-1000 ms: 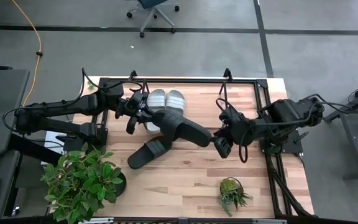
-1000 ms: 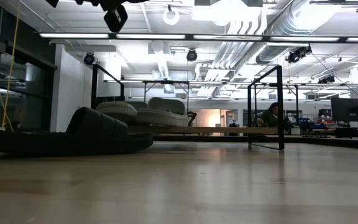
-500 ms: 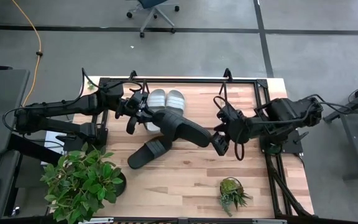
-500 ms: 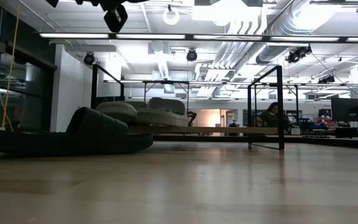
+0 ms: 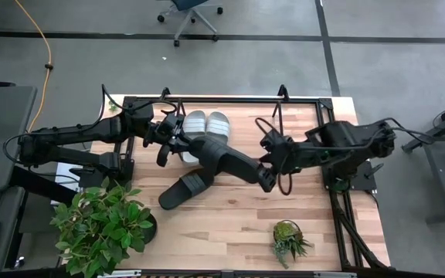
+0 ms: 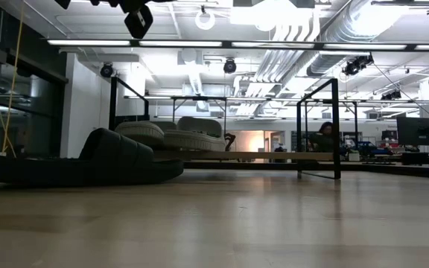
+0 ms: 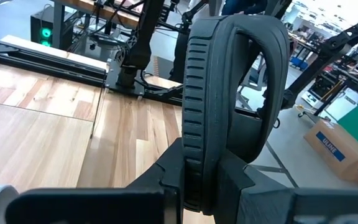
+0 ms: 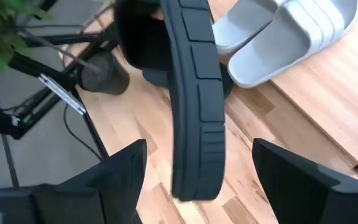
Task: Pick and place slides into the shelf
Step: Put the bottom black slide on the shelf
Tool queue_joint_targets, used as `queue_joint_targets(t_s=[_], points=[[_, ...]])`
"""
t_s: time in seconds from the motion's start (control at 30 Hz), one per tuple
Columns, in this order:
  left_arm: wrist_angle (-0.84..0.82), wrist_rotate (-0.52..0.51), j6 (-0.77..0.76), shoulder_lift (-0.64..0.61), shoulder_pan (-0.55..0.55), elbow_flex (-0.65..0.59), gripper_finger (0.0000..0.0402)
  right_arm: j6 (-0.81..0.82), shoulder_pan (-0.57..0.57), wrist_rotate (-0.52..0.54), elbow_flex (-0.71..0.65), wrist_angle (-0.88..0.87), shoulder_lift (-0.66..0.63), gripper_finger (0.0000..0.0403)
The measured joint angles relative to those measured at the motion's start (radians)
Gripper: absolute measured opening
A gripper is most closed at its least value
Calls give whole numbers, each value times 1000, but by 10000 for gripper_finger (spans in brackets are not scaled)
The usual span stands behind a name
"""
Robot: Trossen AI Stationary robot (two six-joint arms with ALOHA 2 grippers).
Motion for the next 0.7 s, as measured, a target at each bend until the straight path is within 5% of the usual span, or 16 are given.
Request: queue_joint_targets(t_s=[0.3,0.7], points=[[1,10,0,0,0,0,37,-25,-13,32,0,0,28,253],[11,10,8,0,0,0,37,-26,-13,2,0,42,39,92]])
